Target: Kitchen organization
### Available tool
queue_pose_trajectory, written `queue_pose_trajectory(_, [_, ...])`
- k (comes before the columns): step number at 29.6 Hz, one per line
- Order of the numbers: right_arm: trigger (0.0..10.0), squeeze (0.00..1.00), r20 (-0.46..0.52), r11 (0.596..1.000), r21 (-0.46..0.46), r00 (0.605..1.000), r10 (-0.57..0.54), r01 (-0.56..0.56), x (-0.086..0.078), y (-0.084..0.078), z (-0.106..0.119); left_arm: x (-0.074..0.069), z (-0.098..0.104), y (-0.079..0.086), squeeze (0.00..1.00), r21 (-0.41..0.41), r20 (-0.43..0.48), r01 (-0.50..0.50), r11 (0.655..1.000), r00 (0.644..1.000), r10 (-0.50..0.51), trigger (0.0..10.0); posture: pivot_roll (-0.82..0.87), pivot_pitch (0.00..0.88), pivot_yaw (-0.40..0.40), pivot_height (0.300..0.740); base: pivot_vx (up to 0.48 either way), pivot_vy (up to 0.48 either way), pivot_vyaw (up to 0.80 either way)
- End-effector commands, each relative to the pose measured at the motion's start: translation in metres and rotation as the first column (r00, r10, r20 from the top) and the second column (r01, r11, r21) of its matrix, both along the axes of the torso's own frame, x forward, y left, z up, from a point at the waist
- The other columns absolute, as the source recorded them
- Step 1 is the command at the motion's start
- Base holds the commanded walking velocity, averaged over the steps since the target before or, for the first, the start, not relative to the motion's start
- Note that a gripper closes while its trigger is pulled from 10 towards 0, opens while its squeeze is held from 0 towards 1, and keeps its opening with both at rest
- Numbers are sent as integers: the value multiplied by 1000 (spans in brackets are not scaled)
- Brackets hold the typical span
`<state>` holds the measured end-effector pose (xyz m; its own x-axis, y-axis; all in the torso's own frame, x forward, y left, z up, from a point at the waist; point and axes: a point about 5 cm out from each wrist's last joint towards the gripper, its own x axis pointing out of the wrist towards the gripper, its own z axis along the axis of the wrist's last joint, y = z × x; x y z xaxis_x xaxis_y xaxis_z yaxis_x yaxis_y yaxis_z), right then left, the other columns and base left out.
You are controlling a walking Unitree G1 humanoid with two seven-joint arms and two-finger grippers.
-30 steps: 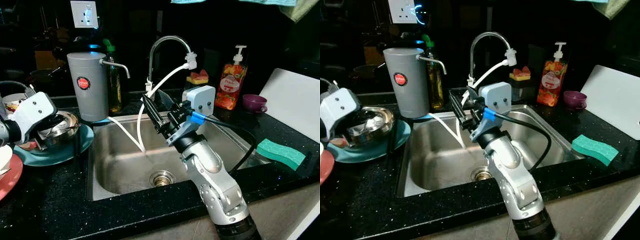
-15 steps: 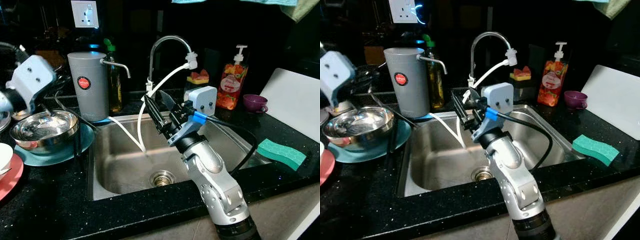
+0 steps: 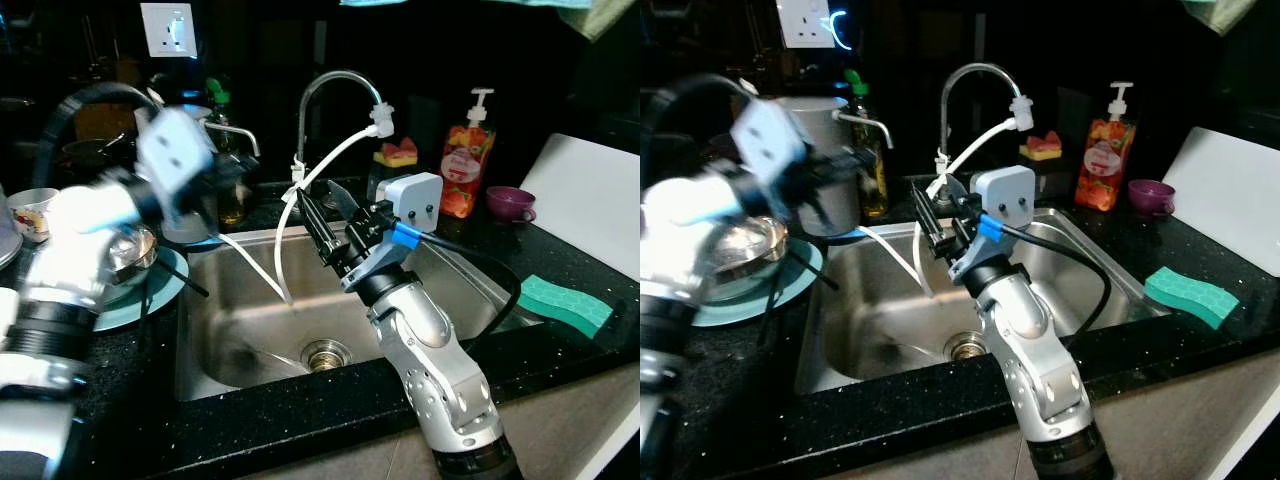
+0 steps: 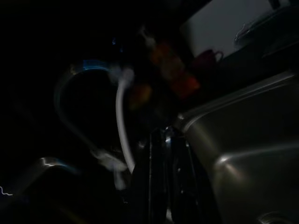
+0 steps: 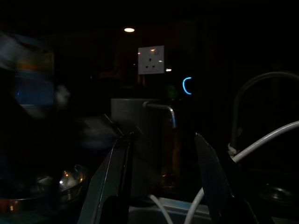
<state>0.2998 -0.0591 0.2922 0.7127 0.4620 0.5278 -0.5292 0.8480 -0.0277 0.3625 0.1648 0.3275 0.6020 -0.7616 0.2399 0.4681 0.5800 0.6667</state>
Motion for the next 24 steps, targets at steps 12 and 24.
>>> queue_pose_trajectory(12, [10000,0,-11,1000,12,1000,-15,16,-3,-4,1,36,-83,-8,1000,-39,-454,-262,964,864,217,10000,40,0,-15,740,0,0,0])
queue_pose_trajectory(24, [10000,0,-14,1000,25,1000,-3,4,-7,-1,1,12,-68,12,0,168,-374,-49,985,921,109,10000,39,0,-3,740,0,0,0])
